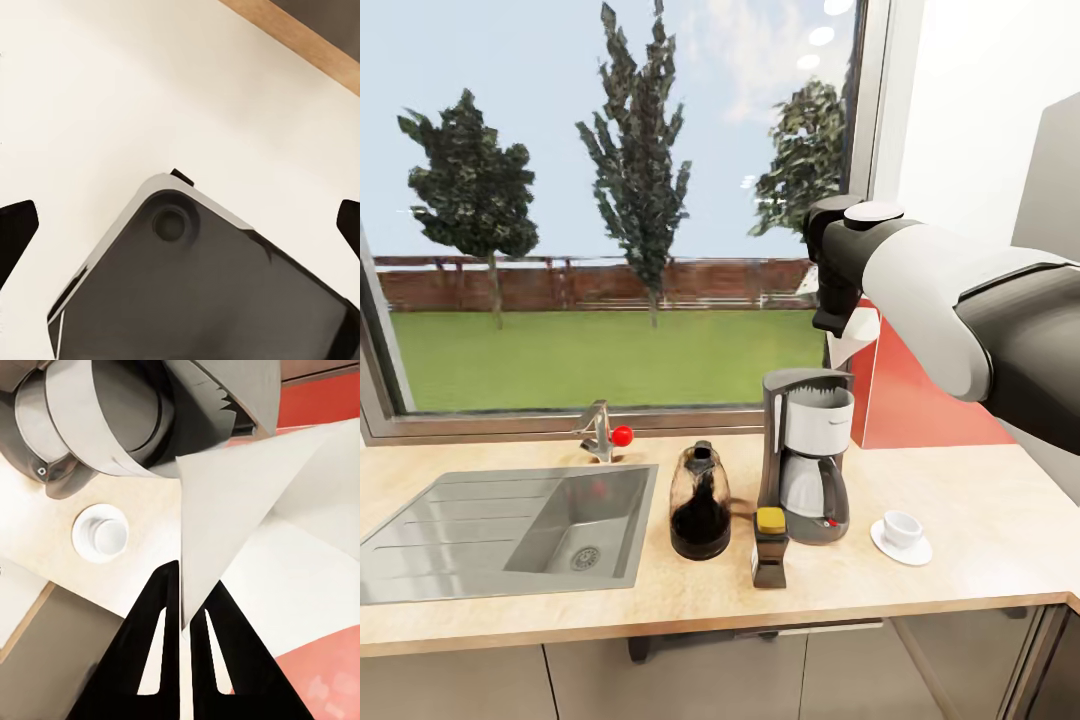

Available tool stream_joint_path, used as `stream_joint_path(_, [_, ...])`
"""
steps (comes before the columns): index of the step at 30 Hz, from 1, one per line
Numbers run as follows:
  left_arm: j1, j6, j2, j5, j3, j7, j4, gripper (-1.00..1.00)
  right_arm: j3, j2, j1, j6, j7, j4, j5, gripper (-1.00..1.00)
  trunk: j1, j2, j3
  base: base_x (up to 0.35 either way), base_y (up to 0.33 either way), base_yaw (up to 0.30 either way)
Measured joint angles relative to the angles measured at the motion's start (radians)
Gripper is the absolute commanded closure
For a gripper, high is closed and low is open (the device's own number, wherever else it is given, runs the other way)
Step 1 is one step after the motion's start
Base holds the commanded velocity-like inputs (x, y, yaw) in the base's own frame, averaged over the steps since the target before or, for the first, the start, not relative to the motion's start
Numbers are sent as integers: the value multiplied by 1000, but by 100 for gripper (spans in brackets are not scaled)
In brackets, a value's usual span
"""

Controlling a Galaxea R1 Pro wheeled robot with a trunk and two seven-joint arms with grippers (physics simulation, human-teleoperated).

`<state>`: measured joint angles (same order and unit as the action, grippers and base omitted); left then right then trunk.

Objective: Set up a coffee station on the kitchen countertop: keep the coffee maker on the countertop, move the bottle of coffee from the kitchen shelf to the counter next to the coffee maker, place a paper coffee filter on top of the coffee maker, put the saucer next to the coffee maker with the coffee cup on the saucer, and place the electric kettle next to the coffee maker.

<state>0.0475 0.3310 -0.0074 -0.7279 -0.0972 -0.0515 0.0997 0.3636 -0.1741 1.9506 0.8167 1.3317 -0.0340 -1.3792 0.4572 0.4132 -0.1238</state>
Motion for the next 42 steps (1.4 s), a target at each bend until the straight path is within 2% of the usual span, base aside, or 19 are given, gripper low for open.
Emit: stream_joint_path(42, [0, -2, 13, -2, 0, 0, -3, -100, 0, 0, 0, 6, -13, 0, 1, 100, 161, 294, 131, 0, 0, 0])
